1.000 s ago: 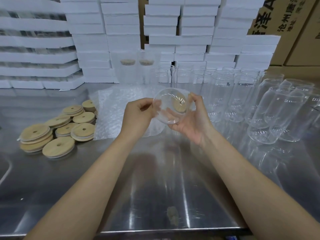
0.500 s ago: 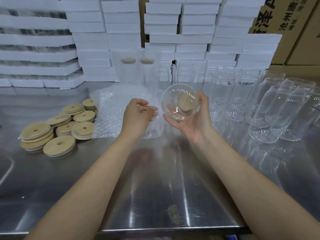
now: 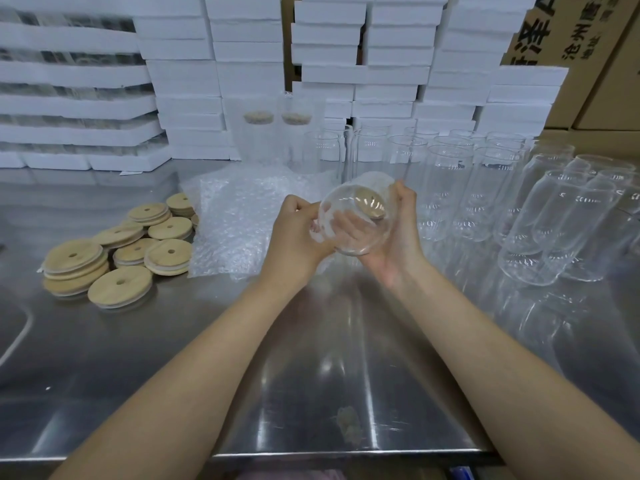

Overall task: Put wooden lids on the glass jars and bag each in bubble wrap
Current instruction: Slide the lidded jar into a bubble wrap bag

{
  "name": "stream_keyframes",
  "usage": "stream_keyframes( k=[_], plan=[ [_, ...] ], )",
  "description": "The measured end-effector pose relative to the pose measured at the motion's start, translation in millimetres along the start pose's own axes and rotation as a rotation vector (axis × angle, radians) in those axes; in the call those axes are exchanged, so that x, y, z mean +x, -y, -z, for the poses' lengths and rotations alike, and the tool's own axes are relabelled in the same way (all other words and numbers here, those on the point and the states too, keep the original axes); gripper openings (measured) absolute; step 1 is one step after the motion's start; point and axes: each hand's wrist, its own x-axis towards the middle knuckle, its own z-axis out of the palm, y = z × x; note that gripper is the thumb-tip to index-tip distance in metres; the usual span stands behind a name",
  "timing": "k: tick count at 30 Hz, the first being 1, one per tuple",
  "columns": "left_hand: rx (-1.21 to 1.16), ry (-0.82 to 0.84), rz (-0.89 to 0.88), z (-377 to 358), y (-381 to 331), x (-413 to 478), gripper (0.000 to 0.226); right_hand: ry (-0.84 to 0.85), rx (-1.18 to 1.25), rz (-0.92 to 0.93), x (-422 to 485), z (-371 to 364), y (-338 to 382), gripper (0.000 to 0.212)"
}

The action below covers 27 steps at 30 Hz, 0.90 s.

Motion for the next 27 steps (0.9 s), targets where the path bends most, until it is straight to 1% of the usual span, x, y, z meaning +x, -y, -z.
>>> stream_keyframes(
  k=[1, 2, 3, 5, 9, 12, 15, 18, 20, 22, 24, 27],
  plan=[
    [0.000, 0.002, -0.006, -0.3, -0.1, 0.0, 0.041, -0.005, 0.000, 0.011, 1.2, 1.0, -0.9, 0.054],
    [0.008, 0.013, -0.004, -0.3, -0.2, 0.0, 0.044, -0.010, -0.004, 0.022, 1.7, 1.4, -1.3, 0.052],
    [0.007, 0.021, -0.005, -0.7, -0.3, 0.4, 0.040, -0.014, -0.010, 0.030, 2.4, 1.5, -1.6, 0.050],
    [-0.004, 0.039, 0.010, -0.1, 1.1, 2.0, 0.023, -0.017, -0.005, 0.035, 3.9, 2.4, -2.0, 0.048],
    [0.015, 0.003, -0.002, 3.0, 9.3, 5.1, 0.021, -0.042, -0.009, 0.072, 5.8, 3.7, -1.3, 0.048],
    [0.048, -0.007, -0.005, 1.1, 10.6, 4.7, 0.024, -0.050, -0.012, 0.059, 4.3, 3.5, -2.8, 0.052],
    [0.101, -0.003, 0.007, -5.2, 9.5, 4.8, 0.029, -0.019, -0.034, 0.022, 1.9, 2.0, -5.5, 0.056],
    [0.050, -0.014, -0.024, -6.8, 7.7, 2.5, 0.033, 0.020, -0.079, 0.032, 1.3, 0.0, -7.1, 0.052],
    [-0.015, -0.023, -0.046, -4.9, 7.5, 1.9, 0.038, 0.009, -0.089, 0.045, 2.3, -0.7, -7.3, 0.048],
    [0.011, -0.020, -0.041, -2.9, 8.0, 3.4, 0.041, 0.000, -0.073, 0.057, 3.0, -0.3, -6.6, 0.050],
    [0.053, -0.017, -0.017, -1.7, 10.4, 6.3, 0.040, -0.032, -0.057, 0.076, 4.0, 0.8, -4.9, 0.052],
    [0.038, -0.013, 0.029, -0.2, 10.5, 7.4, 0.037, -0.111, -0.066, 0.092, 3.9, 2.7, -2.5, 0.054]
  ],
)
